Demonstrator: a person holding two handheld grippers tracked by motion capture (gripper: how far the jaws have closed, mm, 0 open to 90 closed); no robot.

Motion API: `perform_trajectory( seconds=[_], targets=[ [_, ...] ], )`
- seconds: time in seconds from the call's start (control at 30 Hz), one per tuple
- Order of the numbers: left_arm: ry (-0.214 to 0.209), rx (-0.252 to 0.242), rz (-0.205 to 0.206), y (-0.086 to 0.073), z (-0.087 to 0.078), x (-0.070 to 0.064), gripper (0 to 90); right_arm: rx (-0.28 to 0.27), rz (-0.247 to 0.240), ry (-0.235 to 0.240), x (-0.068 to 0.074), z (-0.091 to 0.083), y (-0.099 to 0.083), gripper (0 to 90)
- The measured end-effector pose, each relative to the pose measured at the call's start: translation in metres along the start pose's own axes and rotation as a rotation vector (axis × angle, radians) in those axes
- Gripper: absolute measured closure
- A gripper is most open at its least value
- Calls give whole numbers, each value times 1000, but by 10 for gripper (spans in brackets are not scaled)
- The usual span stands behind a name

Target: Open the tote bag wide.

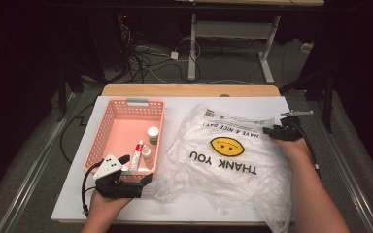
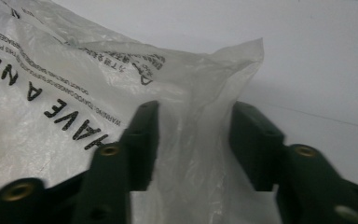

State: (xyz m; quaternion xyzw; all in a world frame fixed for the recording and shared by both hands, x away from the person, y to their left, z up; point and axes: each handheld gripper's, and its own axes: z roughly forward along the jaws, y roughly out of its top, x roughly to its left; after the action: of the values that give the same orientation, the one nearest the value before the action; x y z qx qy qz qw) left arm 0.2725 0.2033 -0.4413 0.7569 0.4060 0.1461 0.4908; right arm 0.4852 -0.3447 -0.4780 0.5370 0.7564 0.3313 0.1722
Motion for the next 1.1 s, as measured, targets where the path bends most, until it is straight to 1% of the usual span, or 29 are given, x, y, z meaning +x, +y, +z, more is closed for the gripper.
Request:
perform_trajectory(
  seconds=[0.03, 0.07, 0.1, 0.13, 0.17, 0.27, 0.3, 0.33, 0.37, 0.4, 0.43, 0.47, 0.5, 0.53, 0.57, 0.6, 0.67, 0.8, 0.83, 0.87, 0.9, 0.93, 0.97, 1.0, 1.03, 1.07, 1.1],
  targets=[
    [-1, 1, 1, 0, 0, 0, 0, -1, 2, 8, 0, 0, 0, 680],
    [-2, 0, 4, 0, 0, -1, 0, 14, -20, 24, 2, -1, 0, 843],
    [-2, 0, 4, 0, 0, -1, 0, 14, -20, 24, 2, -1, 0, 843],
    [-3, -1, 5, 1, 0, -2, 0, 2, -33, 12, 3, -3, 0, 895],
    [-3, -1, 6, 1, 0, -2, 0, 2, -33, 12, 3, -3, 0, 895],
    [-4, 0, 9, 1, 0, -3, 0, -27, -16, -24, 0, -8, -1, 899],
    [-5, -1, 9, 1, 0, -3, 0, -27, -16, -24, 0, -8, -1, 899],
    [-7, 0, 10, 1, 1, -3, 0, -39, 8, -42, -5, -12, -2, 899],
    [-7, 0, 10, 1, 1, -3, 0, -39, 8, -42, -5, -12, -2, 899],
    [-8, -1, 10, 1, 1, -3, 0, -52, 37, -58, -13, -17, -4, 899],
    [-9, 0, 11, 0, 1, -3, 0, -52, 37, -58, -13, -17, -4, 899],
    [-10, 2, 13, 0, 1, -3, 0, -55, 54, -74, -19, -20, -6, 899],
    [-12, 3, 15, 0, 2, -3, 0, -55, 54, -74, -19, -20, -6, 899],
    [-14, 3, 19, 0, 2, -2, 0, -74, 86, -93, -27, -25, -9, 899],
    [-14, 3, 19, 0, 2, -2, 0, -74, 86, -93, -27, -25, -9, 899],
    [-15, 2, 21, 0, 2, -2, 0, -87, 114, -117, -37, -30, -13, 899],
    [-15, 1, 23, 1, 2, -1, 0, -86, 136, -137, -44, -34, -17, 899],
    [-16, 0, 21, 1, 2, 0, 0, -121, 175, -189, -56, -48, -28, 898],
    [-17, 0, 22, 1, 2, 0, 0, -121, 175, -189, -56, -48, -28, 898],
    [-16, 0, 24, 1, 2, 0, 0, -143, 186, -211, -60, -58, -34, 898],
    [-15, -1, 25, 1, 2, 0, 0, -143, 186, -211, -60, -58, -34, 898],
    [-15, -3, 24, 1, 2, 0, 0, -154, 190, -224, -61, -66, -40, 898],
    [-17, -4, 22, 1, 1, 0, 0, -160, 193, -229, -61, -70, -44, 897],
    [-19, -5, 22, 1, 1, -1, 0, -160, 193, -229, -61, -70, -44, 897],
    [-20, -6, 21, 1, 1, -1, 0, -164, 195, -233, -60, -73, -49, 896],
    [-21, -7, 20, 2, 1, -1, 0, -178, 214, -236, -56, -80, -59, 891],
    [-23, -8, 21, 2, 1, -1, 0, -178, 214, -236, -56, -80, -59, 891]
  ],
)
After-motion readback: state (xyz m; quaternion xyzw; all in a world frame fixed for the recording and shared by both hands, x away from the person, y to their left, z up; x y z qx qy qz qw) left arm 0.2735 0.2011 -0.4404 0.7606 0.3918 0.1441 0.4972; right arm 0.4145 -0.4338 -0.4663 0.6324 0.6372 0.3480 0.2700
